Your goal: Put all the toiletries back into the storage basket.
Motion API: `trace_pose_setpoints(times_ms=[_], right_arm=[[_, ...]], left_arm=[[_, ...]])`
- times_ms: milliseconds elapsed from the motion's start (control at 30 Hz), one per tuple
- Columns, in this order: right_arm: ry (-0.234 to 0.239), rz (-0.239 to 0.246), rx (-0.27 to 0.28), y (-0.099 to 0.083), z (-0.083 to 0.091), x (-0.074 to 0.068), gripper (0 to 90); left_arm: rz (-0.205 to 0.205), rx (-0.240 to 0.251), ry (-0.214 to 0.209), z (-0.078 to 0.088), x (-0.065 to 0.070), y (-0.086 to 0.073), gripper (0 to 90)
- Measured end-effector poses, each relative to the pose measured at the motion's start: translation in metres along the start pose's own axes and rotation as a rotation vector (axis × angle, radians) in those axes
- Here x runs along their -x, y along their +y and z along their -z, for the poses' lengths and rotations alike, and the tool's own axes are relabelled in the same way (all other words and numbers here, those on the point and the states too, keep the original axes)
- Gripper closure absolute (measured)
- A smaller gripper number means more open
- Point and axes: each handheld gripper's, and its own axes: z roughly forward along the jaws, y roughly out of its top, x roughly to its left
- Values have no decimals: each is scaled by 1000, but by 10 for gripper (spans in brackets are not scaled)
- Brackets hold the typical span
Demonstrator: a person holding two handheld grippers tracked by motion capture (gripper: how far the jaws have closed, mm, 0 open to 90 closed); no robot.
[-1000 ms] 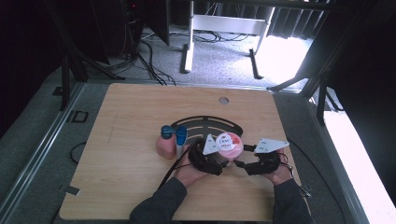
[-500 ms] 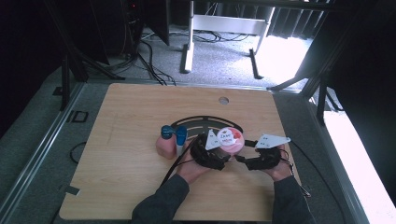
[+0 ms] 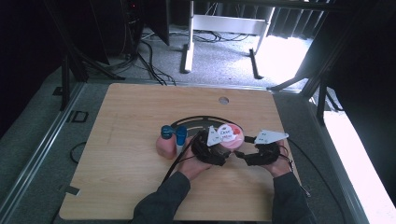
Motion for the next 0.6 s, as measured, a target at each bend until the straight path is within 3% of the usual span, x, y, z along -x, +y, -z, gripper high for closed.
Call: trace_pose_setpoints(times_ms=[600], right_arm=[[14,-4,-20,1,-10,15,297]], left_arm=[[8,-8,46,-12,-3,2,148]])
